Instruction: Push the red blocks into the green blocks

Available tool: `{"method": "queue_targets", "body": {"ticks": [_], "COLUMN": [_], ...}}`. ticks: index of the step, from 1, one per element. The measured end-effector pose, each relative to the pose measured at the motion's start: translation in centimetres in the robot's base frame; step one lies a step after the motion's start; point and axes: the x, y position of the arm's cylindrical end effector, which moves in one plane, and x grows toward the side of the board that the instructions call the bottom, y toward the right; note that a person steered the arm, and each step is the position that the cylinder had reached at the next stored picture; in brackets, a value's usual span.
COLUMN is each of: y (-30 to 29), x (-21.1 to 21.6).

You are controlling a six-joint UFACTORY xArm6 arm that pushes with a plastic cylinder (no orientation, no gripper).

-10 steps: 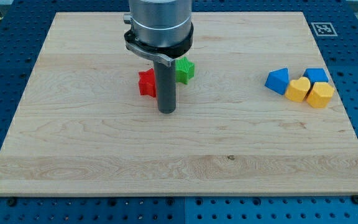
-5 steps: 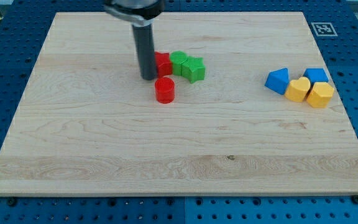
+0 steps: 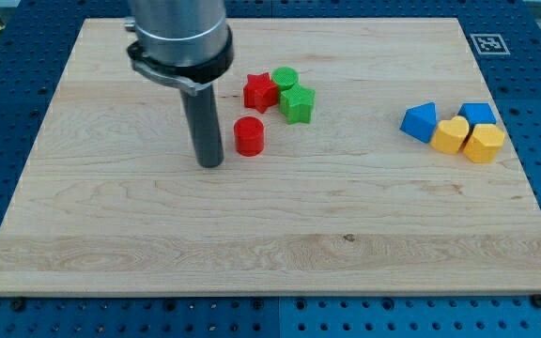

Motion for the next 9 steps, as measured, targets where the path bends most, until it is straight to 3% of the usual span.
{"method": "queue_targets", "body": {"ticks": [4, 5, 7, 9], "y": [6.7, 5.8, 6.0, 5.4], "x": [-3.1, -0.9, 7.3, 8.1]}}
